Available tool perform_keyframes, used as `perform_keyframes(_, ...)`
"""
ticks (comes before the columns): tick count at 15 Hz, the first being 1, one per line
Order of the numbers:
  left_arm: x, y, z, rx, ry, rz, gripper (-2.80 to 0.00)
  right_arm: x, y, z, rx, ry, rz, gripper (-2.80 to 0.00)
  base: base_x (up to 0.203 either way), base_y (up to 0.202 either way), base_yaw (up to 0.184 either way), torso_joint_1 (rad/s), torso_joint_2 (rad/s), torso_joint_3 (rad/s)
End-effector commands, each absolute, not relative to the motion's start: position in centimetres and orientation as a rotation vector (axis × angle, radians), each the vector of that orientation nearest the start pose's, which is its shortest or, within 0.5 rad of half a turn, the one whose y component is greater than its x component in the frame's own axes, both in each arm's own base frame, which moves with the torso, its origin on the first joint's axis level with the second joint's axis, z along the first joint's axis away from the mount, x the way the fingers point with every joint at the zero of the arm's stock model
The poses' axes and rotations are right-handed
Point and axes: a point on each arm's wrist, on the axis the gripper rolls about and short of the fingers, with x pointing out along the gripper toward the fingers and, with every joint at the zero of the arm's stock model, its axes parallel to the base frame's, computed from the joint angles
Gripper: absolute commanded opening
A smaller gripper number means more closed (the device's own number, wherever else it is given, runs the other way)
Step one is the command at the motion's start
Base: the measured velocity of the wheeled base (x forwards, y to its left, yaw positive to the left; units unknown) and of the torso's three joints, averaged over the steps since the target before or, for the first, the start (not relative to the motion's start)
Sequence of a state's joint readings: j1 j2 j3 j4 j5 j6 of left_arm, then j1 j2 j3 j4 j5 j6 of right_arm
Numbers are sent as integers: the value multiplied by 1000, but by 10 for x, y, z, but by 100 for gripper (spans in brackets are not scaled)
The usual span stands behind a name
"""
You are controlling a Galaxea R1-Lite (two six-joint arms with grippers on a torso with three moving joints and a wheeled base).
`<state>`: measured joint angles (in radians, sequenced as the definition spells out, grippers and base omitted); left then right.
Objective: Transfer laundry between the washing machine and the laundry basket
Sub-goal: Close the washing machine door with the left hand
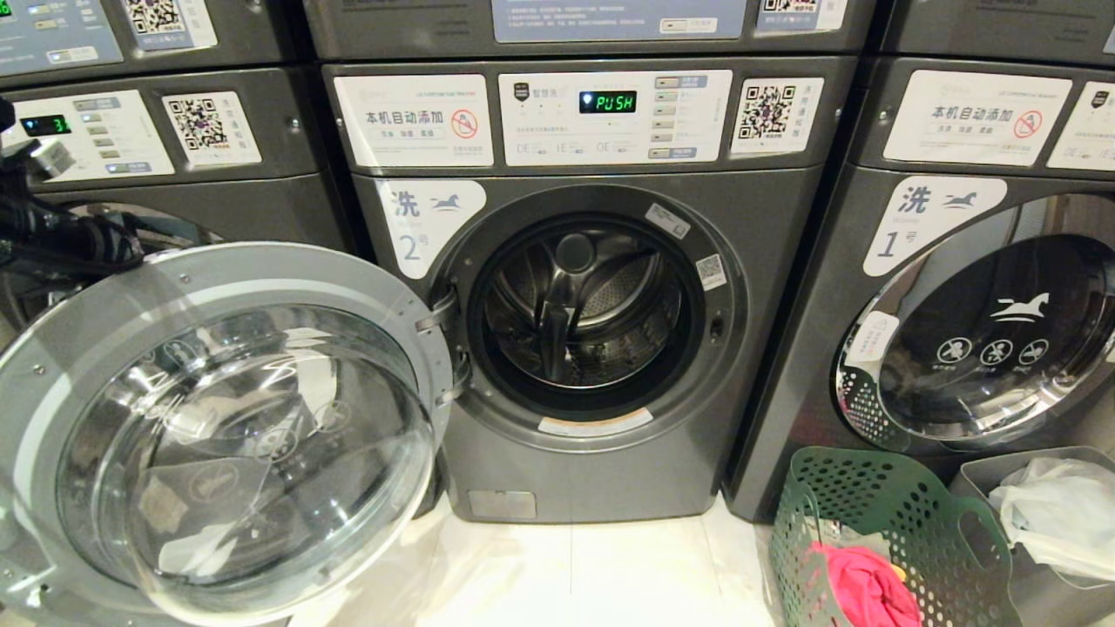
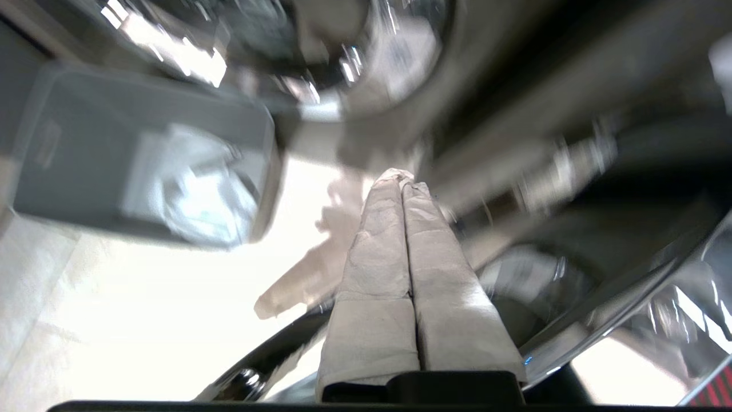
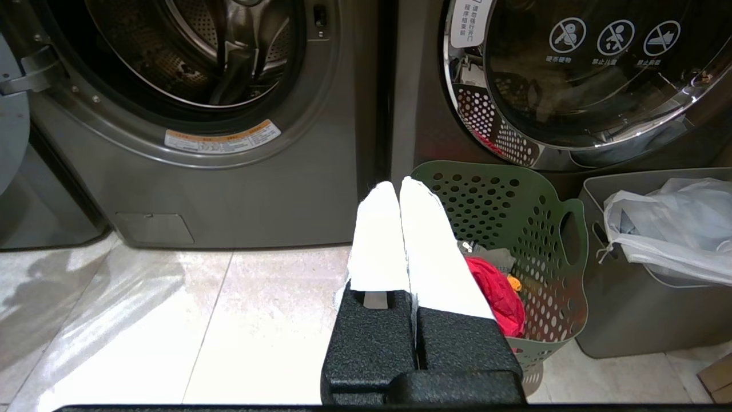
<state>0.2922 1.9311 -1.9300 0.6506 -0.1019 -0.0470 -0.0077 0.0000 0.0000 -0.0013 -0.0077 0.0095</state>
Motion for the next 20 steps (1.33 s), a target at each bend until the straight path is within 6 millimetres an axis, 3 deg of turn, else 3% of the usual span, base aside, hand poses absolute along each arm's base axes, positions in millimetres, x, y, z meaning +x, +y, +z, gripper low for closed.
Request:
perform_keyframes(1,322,89,313,-182,650,160,-280,-23,0,76,9,0,-15,-280,0,0,0,0,0,0)
perform_keyframes(4,292,58,324,-214,744,22,-280,-23,0,76,9,0,-15,-280,0,0,0,0,0,0)
perform_keyframes(7,279,15,333,-245,770,-117,-280,-23,0,76,9,0,-15,-280,0,0,0,0,0,0)
perform_keyframes(11,267,-68,336,-283,825,-321,-280,-23,0,75,11,1,-15,-280,0,0,0,0,0,0)
perform_keyframes(14,261,-138,325,-283,885,-448,-280,-23,0,76,10,0,-15,-280,0,0,0,0,0,0)
perform_keyframes(16,270,-185,324,-343,757,-470,-280,-23,0,75,9,1,-15,-280,0,0,0,0,0,0)
perform_keyframes(18,282,-202,334,-431,518,-321,-280,-23,0,76,8,0,-14,-280,0,0,0,0,0,0)
perform_keyframes(20,264,-188,359,-481,406,-272,-280,-23,0,76,6,0,-14,-280,0,0,0,0,0,0)
